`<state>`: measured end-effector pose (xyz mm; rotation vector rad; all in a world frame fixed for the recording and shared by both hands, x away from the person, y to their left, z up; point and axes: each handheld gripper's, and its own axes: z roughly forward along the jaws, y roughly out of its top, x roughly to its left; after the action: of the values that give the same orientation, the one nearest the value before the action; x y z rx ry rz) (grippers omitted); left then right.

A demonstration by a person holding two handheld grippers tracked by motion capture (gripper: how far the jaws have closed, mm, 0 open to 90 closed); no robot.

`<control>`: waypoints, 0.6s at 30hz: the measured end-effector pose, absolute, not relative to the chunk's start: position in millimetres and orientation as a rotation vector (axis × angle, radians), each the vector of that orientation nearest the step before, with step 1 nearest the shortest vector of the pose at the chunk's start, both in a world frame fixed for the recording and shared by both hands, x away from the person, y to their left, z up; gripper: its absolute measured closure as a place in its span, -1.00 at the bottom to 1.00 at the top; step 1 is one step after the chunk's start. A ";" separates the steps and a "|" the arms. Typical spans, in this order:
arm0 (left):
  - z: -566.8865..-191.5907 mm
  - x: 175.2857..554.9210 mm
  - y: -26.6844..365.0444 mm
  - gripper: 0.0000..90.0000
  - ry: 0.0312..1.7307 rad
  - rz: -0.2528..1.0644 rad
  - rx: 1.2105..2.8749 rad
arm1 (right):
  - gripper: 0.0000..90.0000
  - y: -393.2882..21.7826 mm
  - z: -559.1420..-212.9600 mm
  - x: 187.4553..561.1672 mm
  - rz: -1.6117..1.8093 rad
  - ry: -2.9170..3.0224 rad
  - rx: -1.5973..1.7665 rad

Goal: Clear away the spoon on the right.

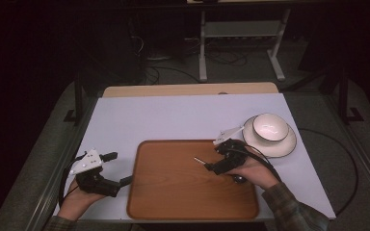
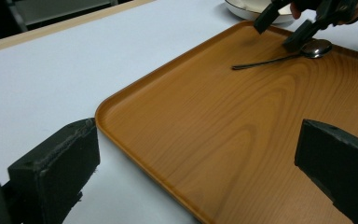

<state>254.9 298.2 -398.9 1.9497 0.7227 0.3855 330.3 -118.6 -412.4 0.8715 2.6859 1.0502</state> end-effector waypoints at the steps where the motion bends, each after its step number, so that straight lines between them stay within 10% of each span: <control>1: -398.9 254.9 298.2 -1.00 0.723 0.385 1.950 | -0.56 -118.6 -412.4 330.3 1.050 2.686 0.872; 18: -397.4 254.2 300.4 -1.00 0.730 0.392 1.944 | -0.81 -158.0 -375.3 304.3 1.307 2.459 0.863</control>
<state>254.2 300.4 -397.4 1.9438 0.7296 0.3919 304.3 -158.0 -375.3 0.8625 2.4589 1.3072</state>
